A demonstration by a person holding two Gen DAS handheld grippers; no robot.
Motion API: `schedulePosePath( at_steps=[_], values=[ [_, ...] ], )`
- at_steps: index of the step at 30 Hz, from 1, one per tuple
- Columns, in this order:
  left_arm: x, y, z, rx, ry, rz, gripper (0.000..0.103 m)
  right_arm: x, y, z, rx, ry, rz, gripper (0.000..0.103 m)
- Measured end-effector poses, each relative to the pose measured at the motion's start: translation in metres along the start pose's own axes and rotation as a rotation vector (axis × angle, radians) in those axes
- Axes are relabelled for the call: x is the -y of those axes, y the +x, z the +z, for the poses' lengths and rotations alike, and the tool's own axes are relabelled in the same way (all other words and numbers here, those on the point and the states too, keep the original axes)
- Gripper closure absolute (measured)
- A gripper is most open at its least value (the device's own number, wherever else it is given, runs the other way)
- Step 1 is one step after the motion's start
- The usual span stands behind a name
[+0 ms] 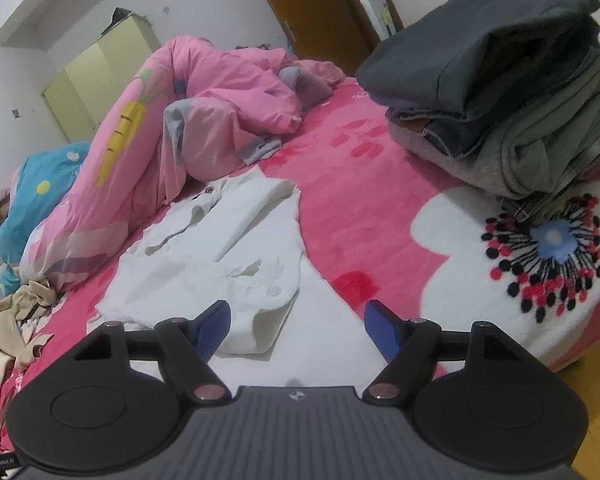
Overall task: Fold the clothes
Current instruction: 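Pinch the shirt hem with the left tool while the right tool pinches the shirt edge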
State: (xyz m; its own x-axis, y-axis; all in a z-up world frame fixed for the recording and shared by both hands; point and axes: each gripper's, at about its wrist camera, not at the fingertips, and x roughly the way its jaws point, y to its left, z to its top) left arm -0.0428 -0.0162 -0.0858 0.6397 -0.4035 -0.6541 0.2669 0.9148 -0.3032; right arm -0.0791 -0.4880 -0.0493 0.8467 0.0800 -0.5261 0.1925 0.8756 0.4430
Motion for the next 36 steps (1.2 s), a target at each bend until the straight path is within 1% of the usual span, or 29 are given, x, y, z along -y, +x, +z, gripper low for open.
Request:
schedulePosePath(
  at_steps=[2,3,5,9,13,16,17,20,21,23,28,30,31,32,33,34,36],
  values=[
    [0.0,0.004,0.005,0.024,0.014,-0.02,0.051,0.0,0.001,-0.002,-0.004,0.005,0.003,0.026],
    [-0.001,0.007,0.007,0.02,0.011,-0.031,0.052,0.0,0.002,-0.003,-0.007,0.007,0.005,0.026],
    [-0.005,0.017,0.01,-0.04,-0.021,-0.048,0.056,0.0,0.001,-0.005,-0.009,0.01,0.006,0.026],
    [-0.003,0.014,0.002,-0.076,-0.02,-0.088,0.057,0.001,-0.004,-0.007,-0.004,-0.001,0.004,0.027],
    [-0.006,0.014,-0.016,-0.151,-0.088,-0.187,0.066,0.009,-0.004,-0.002,-0.007,0.027,0.019,0.03],
    [-0.01,0.023,-0.027,-0.201,-0.124,-0.211,0.077,0.022,0.0,0.002,-0.022,0.075,0.056,0.034],
    [-0.011,0.025,-0.029,-0.211,-0.14,-0.216,0.078,0.025,0.002,0.001,-0.034,0.09,0.068,0.037],
    [-0.013,0.026,-0.028,-0.197,-0.159,-0.224,0.078,0.036,0.006,-0.002,-0.069,0.135,0.103,0.04],
    [-0.013,0.025,-0.027,-0.188,-0.155,-0.227,0.078,0.039,0.008,-0.003,-0.081,0.15,0.114,0.043],
    [-0.011,0.023,-0.026,-0.176,-0.142,-0.236,0.078,0.046,0.011,-0.005,-0.104,0.18,0.138,0.043],
    [-0.011,0.026,-0.027,-0.176,-0.137,-0.241,0.078,0.063,0.019,-0.009,-0.162,0.255,0.196,0.046],
    [-0.011,0.028,-0.027,-0.182,-0.131,-0.242,0.078,0.07,0.022,-0.011,-0.186,0.285,0.219,0.049],
    [-0.01,0.029,-0.027,-0.188,-0.126,-0.242,0.078,0.074,0.024,-0.012,-0.197,0.3,0.23,0.056],
    [-0.009,0.031,-0.028,-0.193,-0.119,-0.239,0.078,0.077,0.026,-0.013,-0.209,0.315,0.242,0.06],
    [-0.008,0.032,-0.028,-0.199,-0.116,-0.24,0.078,0.08,0.027,-0.014,-0.221,0.33,0.255,0.068],
    [-0.007,0.033,-0.029,-0.206,-0.114,-0.242,0.078,0.081,0.028,-0.017,-0.233,0.346,0.274,0.072],
    [-0.006,0.034,-0.03,-0.211,-0.107,-0.242,0.078,0.081,0.031,-0.023,-0.246,0.353,0.285,0.075]
  ],
)
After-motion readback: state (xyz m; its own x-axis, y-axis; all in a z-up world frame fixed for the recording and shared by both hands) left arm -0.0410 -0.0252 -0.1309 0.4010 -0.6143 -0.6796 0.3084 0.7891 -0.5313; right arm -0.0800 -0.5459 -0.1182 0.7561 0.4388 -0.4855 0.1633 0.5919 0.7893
